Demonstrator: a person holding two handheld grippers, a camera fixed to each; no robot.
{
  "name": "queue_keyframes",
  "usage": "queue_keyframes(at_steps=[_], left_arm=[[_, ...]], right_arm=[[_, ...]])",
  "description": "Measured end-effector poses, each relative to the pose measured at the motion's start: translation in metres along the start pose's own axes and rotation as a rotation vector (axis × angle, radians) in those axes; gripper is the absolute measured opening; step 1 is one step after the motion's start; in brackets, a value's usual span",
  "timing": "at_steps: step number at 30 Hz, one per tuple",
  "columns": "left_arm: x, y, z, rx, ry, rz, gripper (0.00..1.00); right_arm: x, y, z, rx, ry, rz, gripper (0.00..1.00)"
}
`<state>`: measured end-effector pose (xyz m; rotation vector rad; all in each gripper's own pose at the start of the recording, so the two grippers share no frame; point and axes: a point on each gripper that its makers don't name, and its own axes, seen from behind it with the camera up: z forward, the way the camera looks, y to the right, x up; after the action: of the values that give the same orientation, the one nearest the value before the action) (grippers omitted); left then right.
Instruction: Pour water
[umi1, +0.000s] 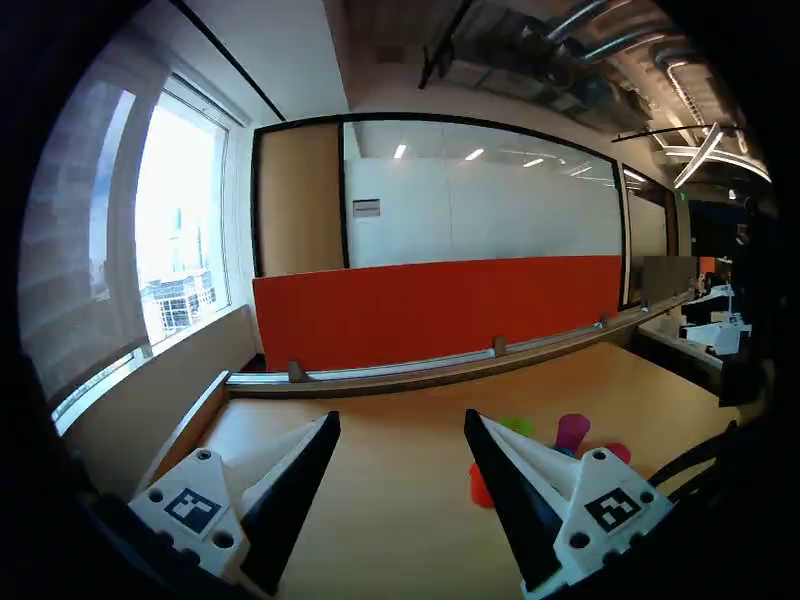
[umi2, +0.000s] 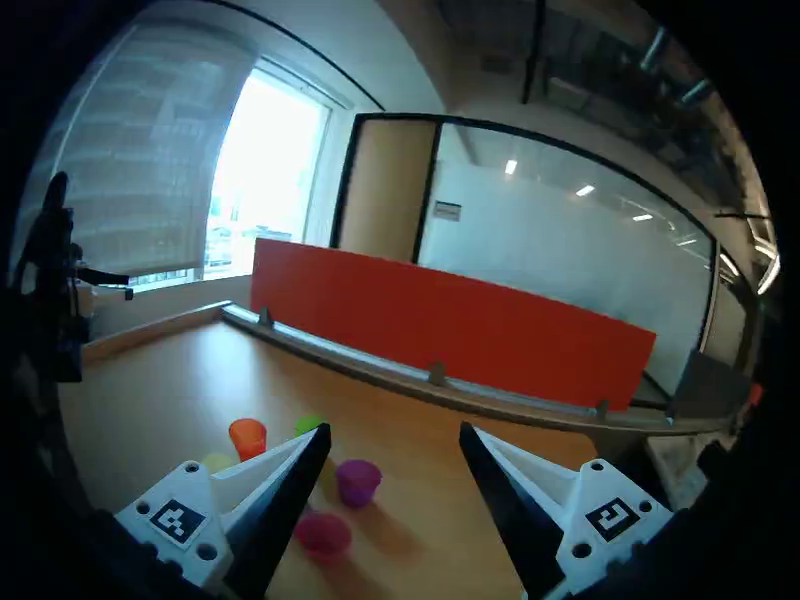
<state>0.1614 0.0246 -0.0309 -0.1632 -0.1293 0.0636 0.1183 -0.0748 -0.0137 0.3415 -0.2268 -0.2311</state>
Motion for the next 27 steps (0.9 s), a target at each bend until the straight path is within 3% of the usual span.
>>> queue_keyframes(at_steps=[12, 27], left_arm=[[-0.009, -0.006, 0.001, 0.037, -0.014, -0.012, 0.92], [-0.025, -0.019, -0.004, 0.088, -0.039, -0.04, 0.92]], right_arm=[[-0.019, -0.032, 0.027, 0.142, -0.097, -0.034, 1.0], [-0.045, -0.079, 0.08, 0.293, -0.168, -0.092, 1.0]])
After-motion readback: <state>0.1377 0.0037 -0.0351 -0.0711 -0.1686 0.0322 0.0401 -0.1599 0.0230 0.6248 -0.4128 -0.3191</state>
